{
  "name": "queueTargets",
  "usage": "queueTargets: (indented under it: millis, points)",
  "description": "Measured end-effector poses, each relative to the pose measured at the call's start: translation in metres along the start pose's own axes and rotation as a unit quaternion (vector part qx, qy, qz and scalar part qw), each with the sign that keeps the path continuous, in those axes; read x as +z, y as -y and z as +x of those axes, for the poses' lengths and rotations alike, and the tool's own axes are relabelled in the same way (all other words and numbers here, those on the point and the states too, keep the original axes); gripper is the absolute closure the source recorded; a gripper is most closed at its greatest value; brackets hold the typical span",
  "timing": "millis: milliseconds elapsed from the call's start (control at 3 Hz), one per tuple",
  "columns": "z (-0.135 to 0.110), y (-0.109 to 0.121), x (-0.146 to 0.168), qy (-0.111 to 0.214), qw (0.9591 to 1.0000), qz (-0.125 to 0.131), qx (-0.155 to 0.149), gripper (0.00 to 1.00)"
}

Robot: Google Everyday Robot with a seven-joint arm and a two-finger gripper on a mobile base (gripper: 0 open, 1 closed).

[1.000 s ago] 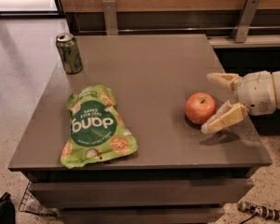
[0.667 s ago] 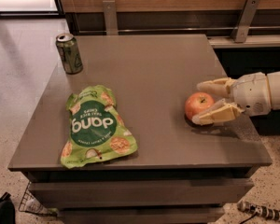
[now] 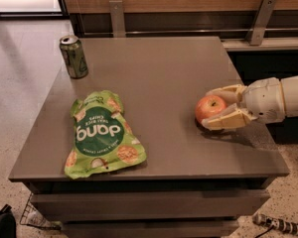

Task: Move apple near green can

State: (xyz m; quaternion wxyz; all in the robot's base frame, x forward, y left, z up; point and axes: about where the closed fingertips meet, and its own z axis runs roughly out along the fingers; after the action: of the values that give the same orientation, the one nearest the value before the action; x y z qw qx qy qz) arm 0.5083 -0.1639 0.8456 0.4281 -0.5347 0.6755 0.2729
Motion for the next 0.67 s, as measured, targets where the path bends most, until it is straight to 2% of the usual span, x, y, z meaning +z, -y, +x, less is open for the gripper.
queueTargets:
  millis: [333, 667]
  points:
    - [-0.0011, -0.0006, 0.0017, 0.000, 1.0000, -0.002, -0.001, 1.00]
    - [-0.0103, 0.0033, 0.0018, -0.007, 0.9999, -0.004, -0.006, 1.00]
